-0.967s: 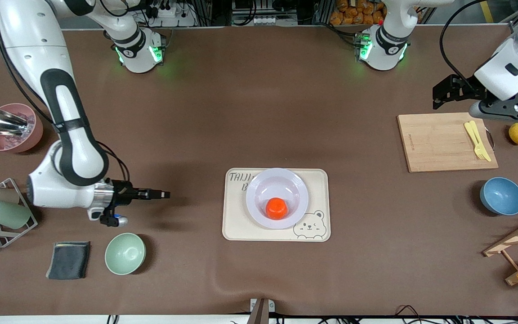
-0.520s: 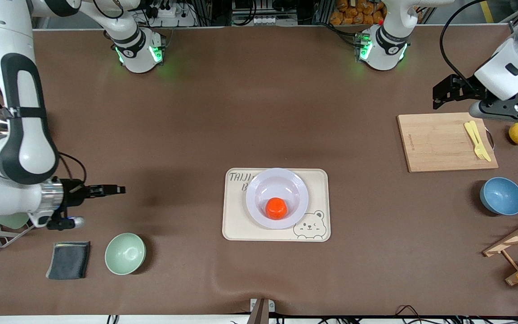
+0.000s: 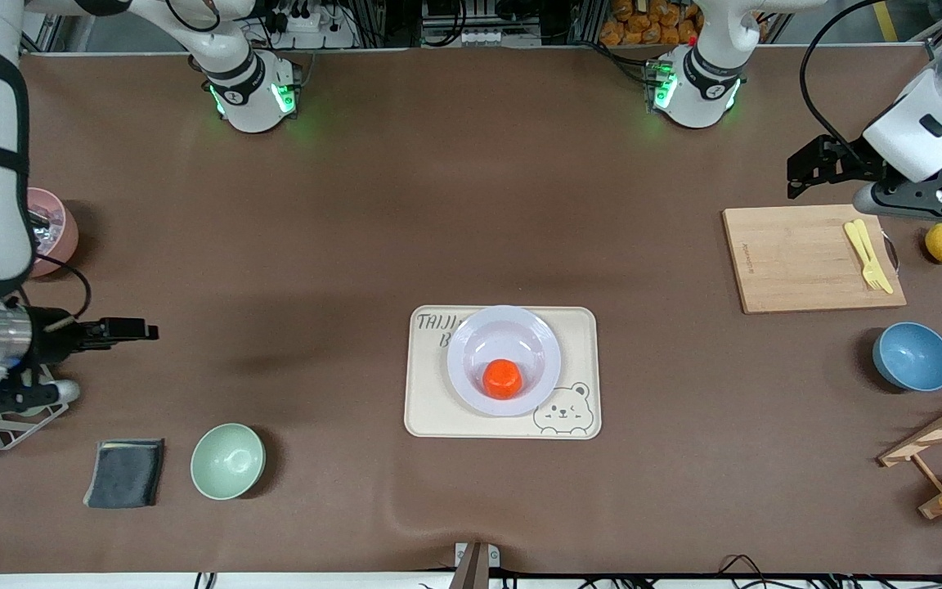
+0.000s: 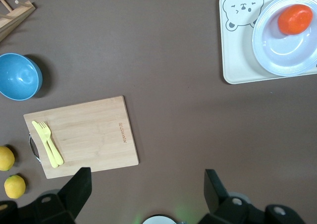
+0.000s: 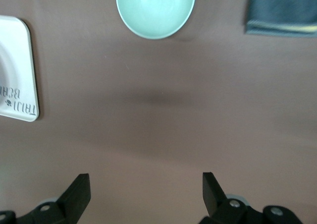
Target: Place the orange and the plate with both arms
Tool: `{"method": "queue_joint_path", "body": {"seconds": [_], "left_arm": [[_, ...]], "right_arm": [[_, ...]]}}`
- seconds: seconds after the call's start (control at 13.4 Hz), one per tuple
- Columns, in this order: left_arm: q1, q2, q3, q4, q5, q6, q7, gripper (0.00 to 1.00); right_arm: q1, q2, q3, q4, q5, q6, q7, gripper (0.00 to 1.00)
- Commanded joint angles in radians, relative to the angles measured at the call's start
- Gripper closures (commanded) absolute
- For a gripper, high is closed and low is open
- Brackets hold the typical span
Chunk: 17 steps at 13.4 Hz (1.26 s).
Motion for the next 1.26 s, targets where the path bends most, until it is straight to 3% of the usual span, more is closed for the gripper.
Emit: {"method": "queue_joint_path", "body": {"seconds": [0.0,0.15,0.45,0.74,0.89,1.19], "left_arm": [[-0.002,0.001,0.000,0.019,-0.014,-0.001,0.003,0.00],[-0.010,0.002,-0.002,0.026,-0.009,-0.001,-0.002,0.00],[-0.001,0.002,-0.002,0.026,-0.014,-0.001,-0.002,0.00],[0.001,0.002,0.001,0.026,-0.016,-0.001,0.000,0.00],[0.001,0.002,0.001,0.026,-0.019,-0.001,0.000,0.00],[0.001,0.002,0.001,0.026,-0.022,-0.001,0.000,0.00]], "right_arm": [[-0.013,-0.136,0.012,-0.051,-0.062,-0.027,0.034,0.00],[-0.012,-0.221,0.014,-0.095,-0.151,-0.027,0.020,0.00],[-0.024,-0.355,0.012,-0.186,-0.193,-0.016,0.014,0.00],[-0.030,-0.531,0.014,-0.438,-0.193,0.115,0.013,0.00],[-0.026,-0.550,0.015,-0.480,-0.194,0.162,0.013,0.00],[-0.009,-0.533,0.020,-0.436,-0.223,0.167,0.016,0.00]]}}
